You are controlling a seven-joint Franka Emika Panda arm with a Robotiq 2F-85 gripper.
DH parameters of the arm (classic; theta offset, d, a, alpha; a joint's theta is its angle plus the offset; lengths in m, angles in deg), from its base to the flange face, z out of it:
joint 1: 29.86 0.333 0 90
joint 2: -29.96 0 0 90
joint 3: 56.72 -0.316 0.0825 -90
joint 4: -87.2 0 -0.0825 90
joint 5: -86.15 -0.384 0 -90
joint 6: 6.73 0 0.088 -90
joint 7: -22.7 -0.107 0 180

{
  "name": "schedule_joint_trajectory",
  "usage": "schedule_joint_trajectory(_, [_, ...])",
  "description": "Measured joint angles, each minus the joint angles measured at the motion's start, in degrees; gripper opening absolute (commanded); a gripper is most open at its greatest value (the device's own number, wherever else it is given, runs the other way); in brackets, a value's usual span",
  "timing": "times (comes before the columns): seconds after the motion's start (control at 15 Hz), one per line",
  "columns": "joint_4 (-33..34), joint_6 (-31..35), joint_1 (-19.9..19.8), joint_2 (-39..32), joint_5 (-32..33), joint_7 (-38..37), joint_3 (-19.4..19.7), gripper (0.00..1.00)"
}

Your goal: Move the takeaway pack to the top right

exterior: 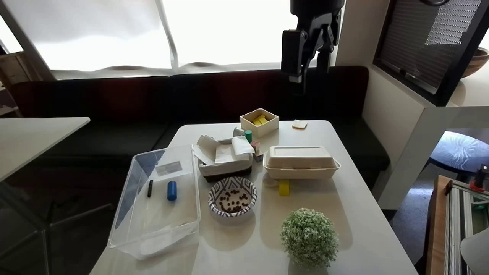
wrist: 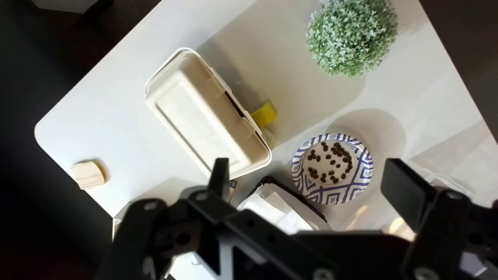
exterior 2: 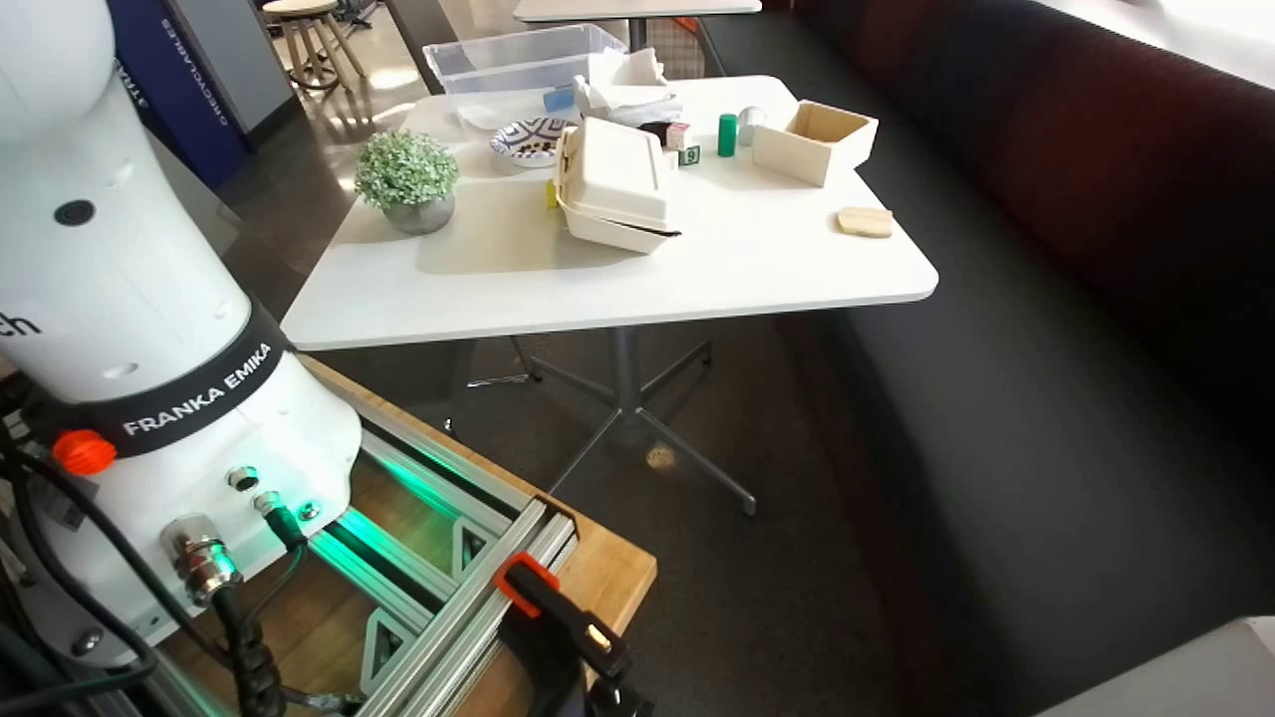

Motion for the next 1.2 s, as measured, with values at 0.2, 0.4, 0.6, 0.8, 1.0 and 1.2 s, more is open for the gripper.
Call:
schedule_joint_trajectory(0.2, [0.0,0.0,0.0,0.0,0.0,0.0,0.0,1.0])
schedule_joint_trajectory(0.4, [0.3,0.0,0.12,-0.79,0.64,-3.59,-0.03,1.0])
schedule_joint_trajectory(0.6, [0.81,1.79,-0.06,-4.54,4.94,-14.26,-1.92,1.0])
schedule_joint_trajectory(0.8, [1.64,3.59,-0.04,-9.9,11.64,-25.25,-3.65,1.0])
schedule_joint_trajectory(1.0, [3.1,5.5,0.09,-15.58,19.96,-33.21,-3.71,1.0])
schedule_joint_trajectory(1.2, [4.98,5.85,1.29,-21.79,27.66,-37.43,-3.08,1.0])
